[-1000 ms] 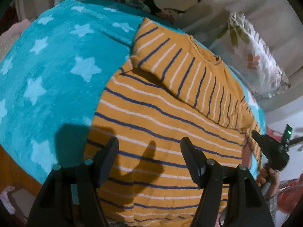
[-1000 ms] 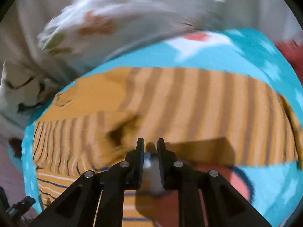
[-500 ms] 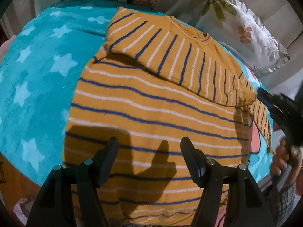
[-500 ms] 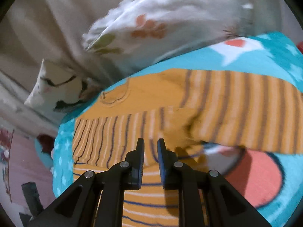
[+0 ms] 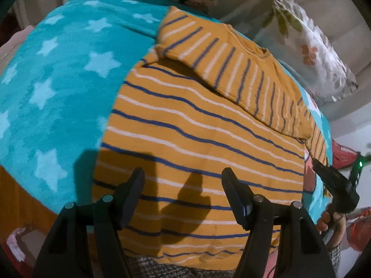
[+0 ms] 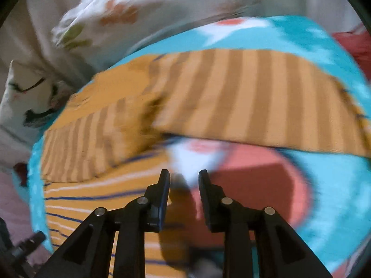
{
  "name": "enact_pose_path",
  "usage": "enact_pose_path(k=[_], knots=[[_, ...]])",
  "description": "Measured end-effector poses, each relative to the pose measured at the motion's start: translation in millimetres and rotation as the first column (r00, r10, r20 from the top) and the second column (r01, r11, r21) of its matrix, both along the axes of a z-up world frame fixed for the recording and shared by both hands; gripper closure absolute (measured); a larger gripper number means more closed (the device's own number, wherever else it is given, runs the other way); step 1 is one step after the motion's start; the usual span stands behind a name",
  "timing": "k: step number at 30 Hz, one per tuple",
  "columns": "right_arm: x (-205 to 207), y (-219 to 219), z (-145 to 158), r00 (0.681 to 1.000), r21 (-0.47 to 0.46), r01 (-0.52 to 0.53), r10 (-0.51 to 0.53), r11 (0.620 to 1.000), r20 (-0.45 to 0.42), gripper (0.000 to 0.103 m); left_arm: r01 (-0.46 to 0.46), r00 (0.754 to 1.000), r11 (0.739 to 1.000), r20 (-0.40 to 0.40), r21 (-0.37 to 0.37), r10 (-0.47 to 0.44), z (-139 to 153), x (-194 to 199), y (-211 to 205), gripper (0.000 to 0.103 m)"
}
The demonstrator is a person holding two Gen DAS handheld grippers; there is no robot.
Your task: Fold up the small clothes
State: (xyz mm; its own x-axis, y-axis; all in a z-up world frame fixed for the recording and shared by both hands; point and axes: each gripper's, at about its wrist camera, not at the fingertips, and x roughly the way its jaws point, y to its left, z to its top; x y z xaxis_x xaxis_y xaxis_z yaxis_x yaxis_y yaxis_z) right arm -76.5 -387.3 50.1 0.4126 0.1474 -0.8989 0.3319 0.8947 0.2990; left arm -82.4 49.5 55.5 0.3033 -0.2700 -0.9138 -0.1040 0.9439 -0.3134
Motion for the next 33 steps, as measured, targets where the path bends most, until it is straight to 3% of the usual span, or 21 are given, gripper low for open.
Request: enact_pose_path(k=[2,6,11,14,20,22,23,24,29,33], knots=[[-30.0,-33.9,11.7,0.998,-0.076,0.061,-0.060,0.995,0.012,0.070,0.038,0.999,0.999,0.000,0.001,-0.038,-0.5,2.3,-13.0,0.035],[-70.3,-94.6,30.5,0.988,-0.240,0.155,-0.155,0.958,0.019,0.051,0.092,0.996,0.996,-0.018,0.009,-0.092,-3.5,3.8,-34.3,0.035],[-80.1,-151.1,19.0,0.981,-0.372,0.162,-0.191,0.914,-0.042,0.051,0.119,0.993,0.993,-0.029,0.026,-0.118,-2.9,3.2,-47.2,0.035],[-76.2,-170.1,7.7,0.978,-0.385,0.161,-0.199,0.909,-0.061,0.051,0.116,0.993,0.993,-0.032,0.037,-0.115,-2.9,2.1,-46.5,0.035],[-55.2,-168.6,-6.1,0.985,-0.419,0.102,-0.152,0.902,-0.088,0.052,0.076,0.996,0.996,-0.053,0.040,-0.074,-6.5,-0.4,-34.7,0.035],[-49.6,-169.5,-14.0,0.981,-0.443,0.094,-0.160,0.892,-0.114,0.069,0.062,0.997,0.997,-0.056,0.034,-0.061,-6.7,-1.3,-29.9,0.035],[-48.0,-176.9,-16.1,0.977,-0.434,0.103,-0.173,0.895,-0.125,0.082,0.057,0.997,0.998,-0.054,0.037,-0.055,-6.1,-2.1,-27.9,0.035],[-47.6,-182.3,-16.8,0.975,-0.412,0.116,-0.182,0.904,-0.125,0.088,0.053,0.997,0.998,-0.053,0.040,-0.051,-5.8,-2.6,-26.2,0.035],[-60.3,-209.6,3.0,0.970,-0.157,0.212,-0.227,0.965,-0.086,0.092,0.030,0.998,0.999,-0.062,0.033,-0.028,-8.3,-1.1,-15.2,0.035],[-77.8,-219.6,41.9,0.947,0.098,0.318,-0.321,0.943,0.017,0.092,0.025,0.998,1.000,-0.054,0.003,-0.025,-7.6,4.8,-8.9,0.035]])
